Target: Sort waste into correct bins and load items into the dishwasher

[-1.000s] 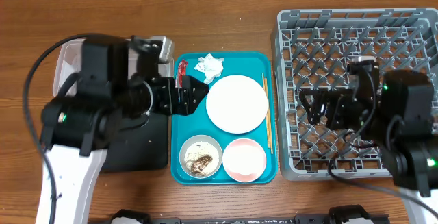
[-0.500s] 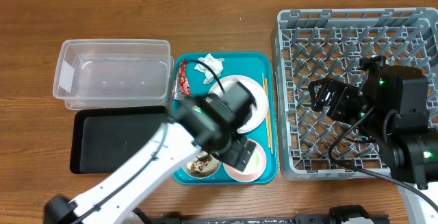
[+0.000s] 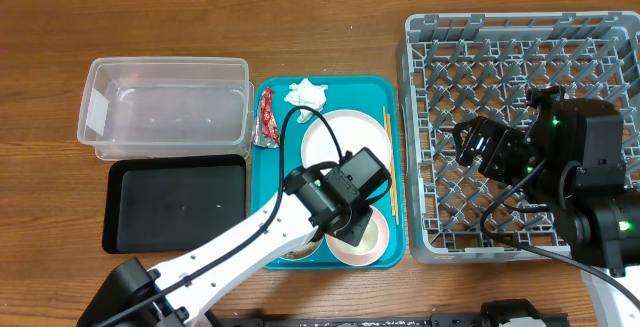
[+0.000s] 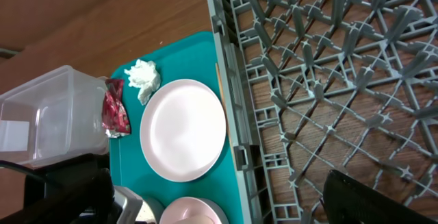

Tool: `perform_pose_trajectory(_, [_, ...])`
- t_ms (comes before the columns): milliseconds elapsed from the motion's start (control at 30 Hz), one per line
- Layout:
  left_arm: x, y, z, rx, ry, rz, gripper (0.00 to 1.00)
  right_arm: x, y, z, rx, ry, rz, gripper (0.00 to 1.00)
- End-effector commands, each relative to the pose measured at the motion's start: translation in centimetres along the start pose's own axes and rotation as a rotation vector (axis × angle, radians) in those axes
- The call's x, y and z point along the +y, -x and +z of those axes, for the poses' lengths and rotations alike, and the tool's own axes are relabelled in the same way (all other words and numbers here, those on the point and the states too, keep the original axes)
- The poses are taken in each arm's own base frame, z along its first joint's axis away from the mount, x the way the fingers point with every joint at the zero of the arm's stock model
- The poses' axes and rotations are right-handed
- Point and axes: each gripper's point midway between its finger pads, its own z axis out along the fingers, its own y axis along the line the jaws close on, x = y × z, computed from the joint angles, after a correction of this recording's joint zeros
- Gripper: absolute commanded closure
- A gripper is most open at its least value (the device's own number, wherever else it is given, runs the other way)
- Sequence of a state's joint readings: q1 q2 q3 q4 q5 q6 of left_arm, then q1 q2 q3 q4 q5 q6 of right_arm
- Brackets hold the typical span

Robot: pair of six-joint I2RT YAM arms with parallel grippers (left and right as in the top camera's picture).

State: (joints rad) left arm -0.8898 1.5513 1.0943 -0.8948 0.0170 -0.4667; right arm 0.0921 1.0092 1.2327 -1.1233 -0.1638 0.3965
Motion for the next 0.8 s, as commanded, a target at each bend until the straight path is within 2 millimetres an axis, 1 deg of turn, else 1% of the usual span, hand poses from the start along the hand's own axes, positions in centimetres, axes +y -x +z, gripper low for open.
perform_pose_trajectory(0, [0.6,-0.4,1.2,0.017,0.031,-0.005,0.52,0.3,0.7,-0.8,-0.030,0.001,0.002,0.00])
perform_pose_trajectory(33, [0.6,-0.4,1.3,0.020,0.032,-0.005,0.57,0.3,0.6,-0.7,-0.028,0.000,0.003,0.00])
perform_pose_trajectory(100, [0.6,-0.4,1.3,0.023,0.035,-0.005,0.75,0.3,0.6,-0.7,-0.027,0.000,0.003,0.00])
perform_pose_trajectory(133, [0.6,-0.5,1.3,0.024,0.035,-0.005,0.95,0.2,0.6,-0.7,-0.027,0.000,0.003,0.00])
perform_pose_trajectory(233, [0.5,-0.3,1.0,0.023,0.028,-0.010,0.96,0.2,0.6,-0.7,-0.026,-0.001,0.003,0.00])
perform_pose_trajectory(300, [0.3,0.2,0.2,0.027,0.008,-0.024,0.96,0.2,0.5,-0.7,-0.023,-0.002,0.003,0.00])
perform_pose_trajectory(367, [-0.1,0.8,-1.1,0.029,-0.023,-0.041,0.96,0.2,0.5,-0.7,-0.021,-0.004,0.004,0.00])
perform_pose_trajectory(433, [-0.1,1.7,-3.0,0.027,-0.063,-0.073,0.96,0.2,0.5,-0.7,-0.021,-0.003,0.004,0.00])
perform_pose_trajectory(500, [0.2,2.8,-5.2,0.013,-0.103,-0.116,0.96,0.2,0.5,-0.7,-0.021,-0.003,0.004,0.00])
perform_pose_trajectory(600, [1.4,4.7,-8.7,-0.042,-0.193,-0.195,0.96,0.2,0.5,-0.7,-0.022,0.000,0.003,0.00])
perform_pose_trajectory(667, [2.1,5.9,-10.8,-0.090,-0.292,-0.225,0.96,0.7,0.4,-0.7,-0.013,0.024,0.002,0.00])
perform_pose_trajectory(700, [2.5,6.9,-12.3,-0.128,-0.386,-0.239,0.96,1.2,0.2,-0.8,-0.003,0.056,0.001,0.04])
perform_pose_trajectory(767, [3.0,7.9,-14.1,-0.166,-0.534,-0.250,0.96,2.3,0.2,-0.8,0.008,0.112,-0.004,0.11])
